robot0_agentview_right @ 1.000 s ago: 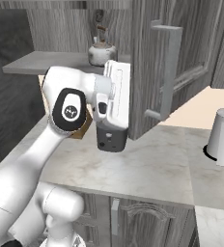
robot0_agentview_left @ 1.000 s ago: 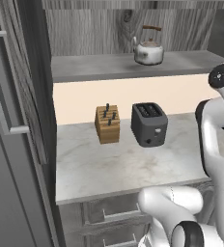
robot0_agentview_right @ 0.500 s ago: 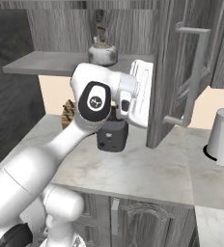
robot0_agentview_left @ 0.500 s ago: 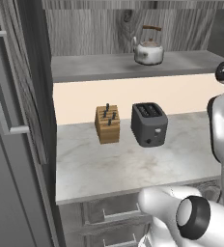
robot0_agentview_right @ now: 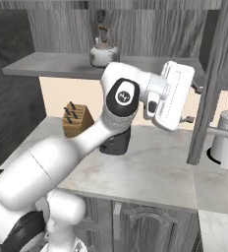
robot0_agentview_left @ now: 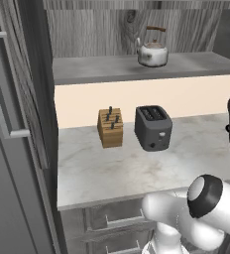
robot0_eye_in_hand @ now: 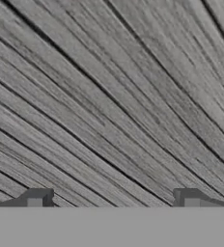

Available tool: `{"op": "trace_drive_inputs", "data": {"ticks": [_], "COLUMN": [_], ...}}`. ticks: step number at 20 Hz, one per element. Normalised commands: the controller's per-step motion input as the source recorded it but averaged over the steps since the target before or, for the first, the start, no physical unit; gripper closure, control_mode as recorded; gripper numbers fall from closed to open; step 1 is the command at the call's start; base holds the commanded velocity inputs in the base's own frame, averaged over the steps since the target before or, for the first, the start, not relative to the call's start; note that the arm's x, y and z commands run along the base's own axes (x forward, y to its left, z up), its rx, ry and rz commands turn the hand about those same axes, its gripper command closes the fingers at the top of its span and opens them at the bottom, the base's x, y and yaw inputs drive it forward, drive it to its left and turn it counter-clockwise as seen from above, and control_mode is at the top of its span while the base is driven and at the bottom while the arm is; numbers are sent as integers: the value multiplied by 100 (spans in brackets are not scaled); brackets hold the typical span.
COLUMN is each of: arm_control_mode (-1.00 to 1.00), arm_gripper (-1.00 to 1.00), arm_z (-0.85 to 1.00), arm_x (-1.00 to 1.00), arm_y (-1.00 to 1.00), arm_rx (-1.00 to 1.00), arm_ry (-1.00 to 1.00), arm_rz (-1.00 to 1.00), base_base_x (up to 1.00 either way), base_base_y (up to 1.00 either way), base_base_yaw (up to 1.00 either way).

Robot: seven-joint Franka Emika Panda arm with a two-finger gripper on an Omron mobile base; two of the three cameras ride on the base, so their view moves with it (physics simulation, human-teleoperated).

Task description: Open the cabinet, pick the kettle from the cabinet, and place it in the sink.

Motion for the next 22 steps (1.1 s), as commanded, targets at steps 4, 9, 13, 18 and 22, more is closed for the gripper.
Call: {"op": "trace_drive_inputs", "data": {"ticks": [4, 9, 13, 18, 22], "arm_control_mode": [-100, -100, -100, -100, -100], "arm_gripper": [-100, -100, -100, -100, -100], "arm_z": [0, 0, 0, -2, -8], "arm_x": [-3, -7, -13, -14, -6], "arm_y": [-38, -29, -19, 23, 53], "arm_rx": [0, 0, 0, 0, -1], "arm_ry": [0, -2, 0, -1, -1], "arm_rz": [-1, 0, 0, 0, 0], "base_base_x": [0, 0, 0, 0, 0], "base_base_y": [0, 0, 0, 0, 0], "base_base_yaw": [0, 0, 0, 0, 0]}}
